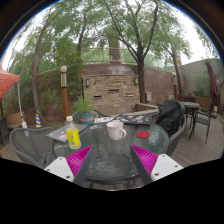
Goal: Pour water
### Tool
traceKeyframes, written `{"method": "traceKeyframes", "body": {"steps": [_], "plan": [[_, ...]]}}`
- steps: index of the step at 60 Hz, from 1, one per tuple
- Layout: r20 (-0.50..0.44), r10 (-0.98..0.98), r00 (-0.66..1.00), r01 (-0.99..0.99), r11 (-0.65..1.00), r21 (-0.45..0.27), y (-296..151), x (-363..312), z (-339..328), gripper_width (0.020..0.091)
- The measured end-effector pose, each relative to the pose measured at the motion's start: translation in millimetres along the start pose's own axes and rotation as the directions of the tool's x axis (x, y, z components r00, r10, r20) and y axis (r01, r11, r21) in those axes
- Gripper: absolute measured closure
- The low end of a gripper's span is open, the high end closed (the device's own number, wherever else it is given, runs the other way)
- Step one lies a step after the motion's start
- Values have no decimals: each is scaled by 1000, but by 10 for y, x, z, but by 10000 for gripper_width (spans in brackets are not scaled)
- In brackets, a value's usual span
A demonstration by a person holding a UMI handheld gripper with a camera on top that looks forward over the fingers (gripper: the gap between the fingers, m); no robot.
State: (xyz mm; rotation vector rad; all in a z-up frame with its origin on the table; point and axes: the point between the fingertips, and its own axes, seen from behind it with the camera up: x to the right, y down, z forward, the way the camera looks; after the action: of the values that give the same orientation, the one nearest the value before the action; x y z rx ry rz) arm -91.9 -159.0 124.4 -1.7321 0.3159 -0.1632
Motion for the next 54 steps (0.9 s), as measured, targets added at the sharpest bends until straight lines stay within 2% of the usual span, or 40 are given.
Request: {"method": "traceKeyframes", "body": {"steps": [6, 15, 28, 42, 54], "plan": [[21, -8, 1000, 8, 1000, -2, -34, -233, 81, 266], [32, -37, 999, 36, 999, 36, -41, -699, 430, 265], [119, -70, 990, 61, 995, 82, 11, -1581, 1012, 273], [59, -103, 993, 98, 991, 94, 40, -2191, 1837, 268], [-19, -66, 998, 67, 996, 60, 146, -2490, 2540, 269]]}}
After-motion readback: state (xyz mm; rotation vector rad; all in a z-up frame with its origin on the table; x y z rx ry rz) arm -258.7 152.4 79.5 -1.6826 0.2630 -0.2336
